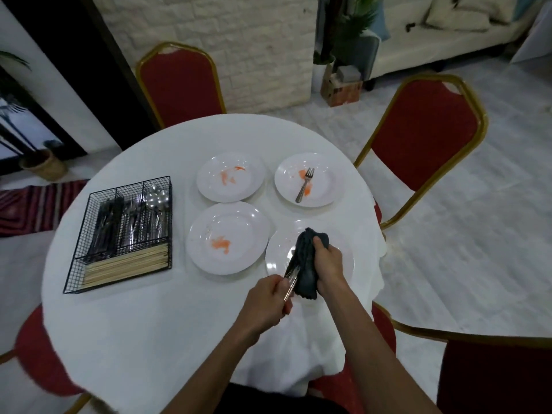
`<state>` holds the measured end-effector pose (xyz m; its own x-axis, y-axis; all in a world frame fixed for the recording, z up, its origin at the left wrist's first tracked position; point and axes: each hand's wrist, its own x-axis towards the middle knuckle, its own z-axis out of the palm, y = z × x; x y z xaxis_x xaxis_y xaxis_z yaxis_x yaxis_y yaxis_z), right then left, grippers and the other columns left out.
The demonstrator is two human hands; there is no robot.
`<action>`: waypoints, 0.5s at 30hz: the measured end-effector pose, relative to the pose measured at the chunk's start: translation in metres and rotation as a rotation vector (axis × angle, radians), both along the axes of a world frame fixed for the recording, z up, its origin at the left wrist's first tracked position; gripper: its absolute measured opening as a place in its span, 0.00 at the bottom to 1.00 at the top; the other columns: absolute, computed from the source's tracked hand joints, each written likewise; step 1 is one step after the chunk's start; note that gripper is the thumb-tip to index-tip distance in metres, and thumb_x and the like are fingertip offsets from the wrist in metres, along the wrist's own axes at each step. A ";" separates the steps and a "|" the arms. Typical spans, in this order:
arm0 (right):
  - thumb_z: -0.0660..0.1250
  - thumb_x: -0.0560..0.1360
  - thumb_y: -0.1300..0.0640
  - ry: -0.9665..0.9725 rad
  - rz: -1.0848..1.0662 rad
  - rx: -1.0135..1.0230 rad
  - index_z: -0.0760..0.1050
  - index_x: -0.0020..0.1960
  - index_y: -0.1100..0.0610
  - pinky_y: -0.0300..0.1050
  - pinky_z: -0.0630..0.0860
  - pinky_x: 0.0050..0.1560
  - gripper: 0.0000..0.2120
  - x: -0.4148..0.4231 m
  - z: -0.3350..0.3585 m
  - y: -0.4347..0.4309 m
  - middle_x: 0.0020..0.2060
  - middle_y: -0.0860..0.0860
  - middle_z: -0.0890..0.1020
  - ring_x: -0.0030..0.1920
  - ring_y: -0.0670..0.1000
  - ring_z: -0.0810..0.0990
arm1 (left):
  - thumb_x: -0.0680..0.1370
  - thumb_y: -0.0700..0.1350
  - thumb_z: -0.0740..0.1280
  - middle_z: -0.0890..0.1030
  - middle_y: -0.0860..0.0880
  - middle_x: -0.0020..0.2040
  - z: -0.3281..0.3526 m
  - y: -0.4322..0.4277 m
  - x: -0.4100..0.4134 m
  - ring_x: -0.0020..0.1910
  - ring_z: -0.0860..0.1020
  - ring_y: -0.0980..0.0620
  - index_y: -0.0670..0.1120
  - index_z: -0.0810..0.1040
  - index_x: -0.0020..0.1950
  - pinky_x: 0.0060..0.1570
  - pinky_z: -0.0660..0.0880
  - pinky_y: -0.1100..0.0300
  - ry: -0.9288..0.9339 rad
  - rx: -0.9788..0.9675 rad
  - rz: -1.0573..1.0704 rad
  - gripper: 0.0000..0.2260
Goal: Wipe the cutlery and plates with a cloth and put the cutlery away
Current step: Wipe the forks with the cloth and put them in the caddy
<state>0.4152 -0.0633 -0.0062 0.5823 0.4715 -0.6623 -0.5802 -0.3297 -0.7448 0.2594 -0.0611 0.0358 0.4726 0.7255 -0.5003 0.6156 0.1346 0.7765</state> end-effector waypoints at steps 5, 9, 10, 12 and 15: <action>0.64 0.83 0.56 0.009 -0.177 -0.042 0.77 0.62 0.63 0.47 0.79 0.48 0.13 0.003 -0.004 0.006 0.52 0.57 0.83 0.47 0.54 0.81 | 0.84 0.49 0.56 0.78 0.53 0.30 -0.007 -0.005 -0.019 0.28 0.74 0.58 0.46 0.78 0.46 0.34 0.71 0.63 0.022 0.121 0.090 0.14; 0.62 0.84 0.51 0.219 -0.154 0.063 0.76 0.66 0.62 0.53 0.81 0.56 0.17 -0.021 -0.010 -0.006 0.55 0.58 0.84 0.53 0.57 0.83 | 0.84 0.46 0.55 0.75 0.50 0.32 -0.010 -0.006 -0.018 0.31 0.72 0.53 0.42 0.75 0.46 0.36 0.69 0.56 -0.070 0.065 0.180 0.14; 0.64 0.82 0.48 0.255 -0.071 0.100 0.77 0.64 0.62 0.56 0.81 0.57 0.19 -0.031 -0.010 -0.008 0.53 0.59 0.86 0.53 0.59 0.85 | 0.84 0.46 0.55 0.75 0.50 0.32 -0.010 -0.007 -0.020 0.31 0.72 0.52 0.43 0.74 0.45 0.36 0.69 0.56 -0.068 0.048 0.171 0.13; 0.68 0.80 0.49 0.222 0.082 0.149 0.80 0.60 0.62 0.61 0.80 0.60 0.17 -0.045 -0.010 -0.007 0.52 0.62 0.86 0.54 0.63 0.85 | 0.83 0.45 0.55 0.75 0.50 0.30 -0.011 -0.009 -0.023 0.29 0.71 0.53 0.45 0.75 0.46 0.32 0.68 0.58 -0.078 -0.015 0.165 0.12; 0.66 0.81 0.57 0.126 0.083 0.171 0.80 0.59 0.61 0.63 0.80 0.61 0.10 -0.049 -0.010 -0.002 0.52 0.63 0.86 0.54 0.64 0.85 | 0.84 0.46 0.54 0.77 0.50 0.29 -0.014 -0.009 -0.028 0.27 0.71 0.53 0.43 0.75 0.50 0.27 0.68 0.60 -0.101 -0.072 0.210 0.12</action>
